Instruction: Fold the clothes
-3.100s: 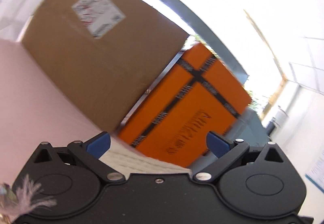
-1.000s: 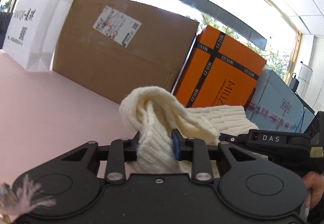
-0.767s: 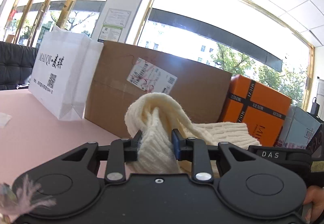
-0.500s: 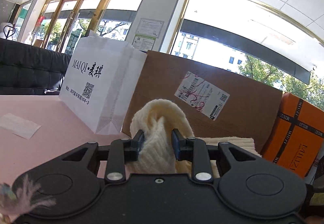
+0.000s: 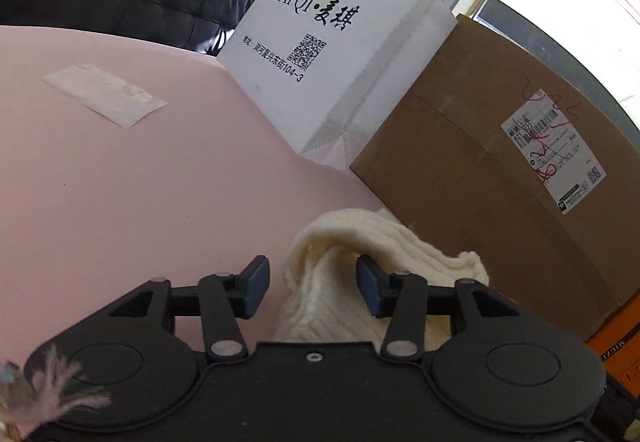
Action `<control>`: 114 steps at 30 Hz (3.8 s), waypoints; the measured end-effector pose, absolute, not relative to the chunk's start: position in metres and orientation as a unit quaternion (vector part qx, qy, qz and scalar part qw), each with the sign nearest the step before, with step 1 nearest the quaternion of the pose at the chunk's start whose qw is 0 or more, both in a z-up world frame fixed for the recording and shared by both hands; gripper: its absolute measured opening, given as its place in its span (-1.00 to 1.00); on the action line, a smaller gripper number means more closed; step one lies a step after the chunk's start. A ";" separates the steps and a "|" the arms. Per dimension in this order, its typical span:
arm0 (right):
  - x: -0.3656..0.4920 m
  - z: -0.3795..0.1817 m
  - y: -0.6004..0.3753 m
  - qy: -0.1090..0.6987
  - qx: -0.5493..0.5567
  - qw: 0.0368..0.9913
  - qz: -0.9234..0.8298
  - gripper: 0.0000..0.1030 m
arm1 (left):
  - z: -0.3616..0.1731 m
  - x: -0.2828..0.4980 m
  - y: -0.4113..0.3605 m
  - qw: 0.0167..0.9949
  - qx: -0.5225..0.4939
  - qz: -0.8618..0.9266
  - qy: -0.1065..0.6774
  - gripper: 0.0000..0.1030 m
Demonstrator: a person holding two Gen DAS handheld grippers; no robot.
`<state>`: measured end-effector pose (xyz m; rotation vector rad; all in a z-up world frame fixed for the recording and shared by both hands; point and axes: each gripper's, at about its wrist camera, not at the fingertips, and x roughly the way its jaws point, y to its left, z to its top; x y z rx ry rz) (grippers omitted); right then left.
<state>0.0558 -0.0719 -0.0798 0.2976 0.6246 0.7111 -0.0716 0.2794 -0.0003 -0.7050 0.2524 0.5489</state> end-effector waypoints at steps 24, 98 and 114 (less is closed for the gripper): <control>-0.045 -0.058 -0.313 0.249 0.067 0.931 0.257 1.00 | 0.044 -0.090 0.197 0.968 -0.172 0.180 0.031 1.00; -0.054 -0.072 -0.439 0.325 0.011 0.946 0.013 1.00 | 0.016 -0.022 -0.012 0.947 -0.077 0.047 0.307 1.00; -0.054 -0.071 -0.440 0.325 0.011 0.946 0.013 1.00 | 0.017 -0.022 -0.015 0.947 -0.076 0.048 0.307 1.00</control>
